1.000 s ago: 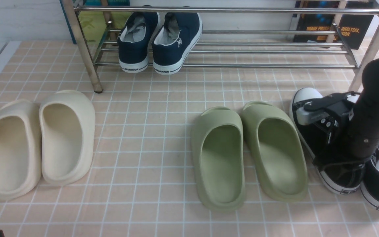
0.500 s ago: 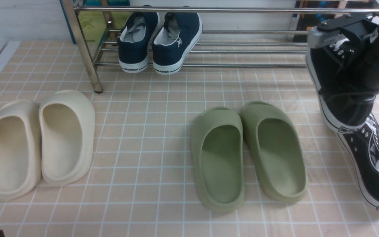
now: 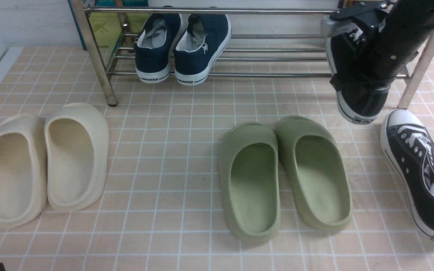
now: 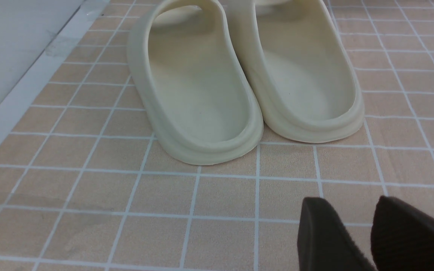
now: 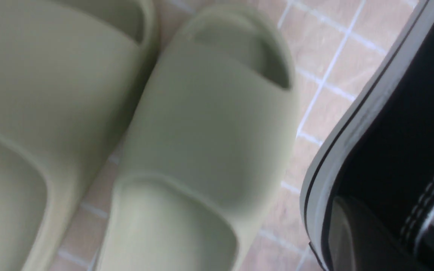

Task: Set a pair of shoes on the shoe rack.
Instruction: Use the right arm to put a shoe into the shoe rack

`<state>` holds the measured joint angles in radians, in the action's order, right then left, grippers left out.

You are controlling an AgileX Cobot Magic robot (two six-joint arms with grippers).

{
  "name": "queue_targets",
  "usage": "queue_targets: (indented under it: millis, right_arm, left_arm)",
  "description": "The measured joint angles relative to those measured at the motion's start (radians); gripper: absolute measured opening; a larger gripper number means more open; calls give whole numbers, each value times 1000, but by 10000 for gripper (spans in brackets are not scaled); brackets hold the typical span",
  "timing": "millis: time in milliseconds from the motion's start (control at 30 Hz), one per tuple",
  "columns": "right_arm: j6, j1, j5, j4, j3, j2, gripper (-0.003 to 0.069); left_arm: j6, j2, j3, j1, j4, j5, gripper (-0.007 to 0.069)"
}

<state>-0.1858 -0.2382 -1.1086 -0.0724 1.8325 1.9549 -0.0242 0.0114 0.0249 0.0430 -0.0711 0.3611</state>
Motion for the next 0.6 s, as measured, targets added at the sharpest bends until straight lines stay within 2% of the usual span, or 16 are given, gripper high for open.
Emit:
queue_targets:
  millis: [367, 600]
  right_arm:
    - [-46, 0, -3, 0, 329, 236, 6]
    - [-94, 0, -3, 0, 413, 314, 8]
  left_arm:
    - [0, 0, 0, 0, 0, 0, 237]
    - [0, 0, 0, 0, 0, 0, 237]
